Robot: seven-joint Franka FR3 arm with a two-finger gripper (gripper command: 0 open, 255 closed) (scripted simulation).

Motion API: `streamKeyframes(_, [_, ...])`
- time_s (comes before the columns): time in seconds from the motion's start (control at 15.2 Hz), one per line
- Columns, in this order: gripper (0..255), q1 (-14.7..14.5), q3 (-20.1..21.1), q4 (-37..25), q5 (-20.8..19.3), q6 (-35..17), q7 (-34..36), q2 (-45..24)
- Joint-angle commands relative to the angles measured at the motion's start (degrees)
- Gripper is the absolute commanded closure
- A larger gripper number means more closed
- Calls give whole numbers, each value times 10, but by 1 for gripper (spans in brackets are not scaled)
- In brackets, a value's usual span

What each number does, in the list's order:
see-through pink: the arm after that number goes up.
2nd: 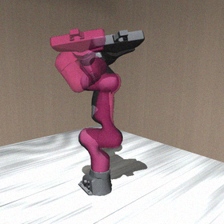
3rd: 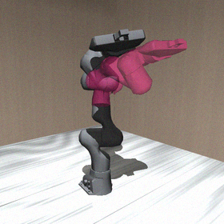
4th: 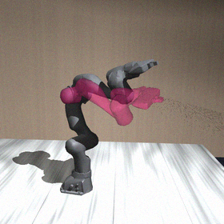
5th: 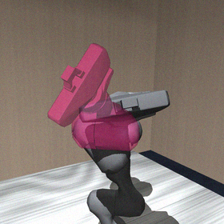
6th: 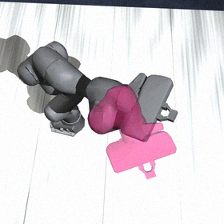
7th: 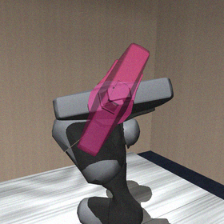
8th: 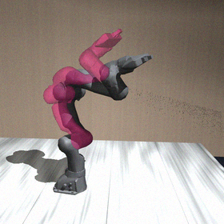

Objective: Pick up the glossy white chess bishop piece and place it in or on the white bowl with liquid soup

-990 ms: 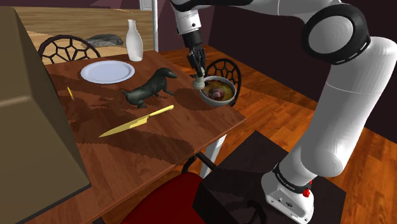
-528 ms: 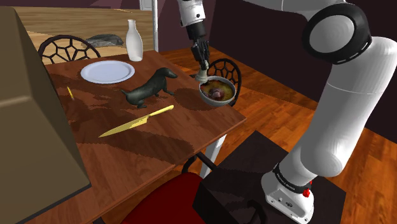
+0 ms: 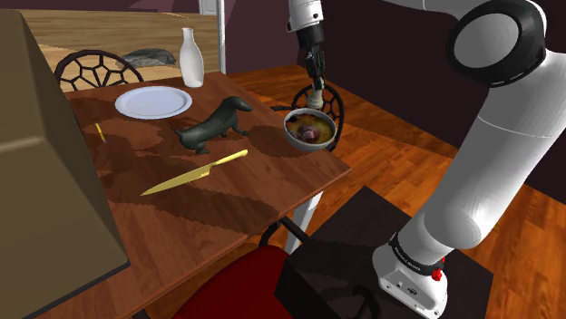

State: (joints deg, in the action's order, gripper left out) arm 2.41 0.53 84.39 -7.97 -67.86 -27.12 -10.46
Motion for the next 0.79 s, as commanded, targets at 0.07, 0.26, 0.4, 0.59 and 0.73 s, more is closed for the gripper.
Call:
streamKeyframes(0.07, [255,19,-14,11,-14,-8,-36,8])
streamKeyframes(0.26, [255,20,-14,39,-13,-32,-33,11])
streamKeyframes(0.4, [255,20,-15,56,-12,-48,-30,13])
streamKeyframes(0.59, [255,21,-15,80,-11,-71,-27,14])
streamKeyframes(0.73, [255,21,-15,95,-11,-86,-25,13])
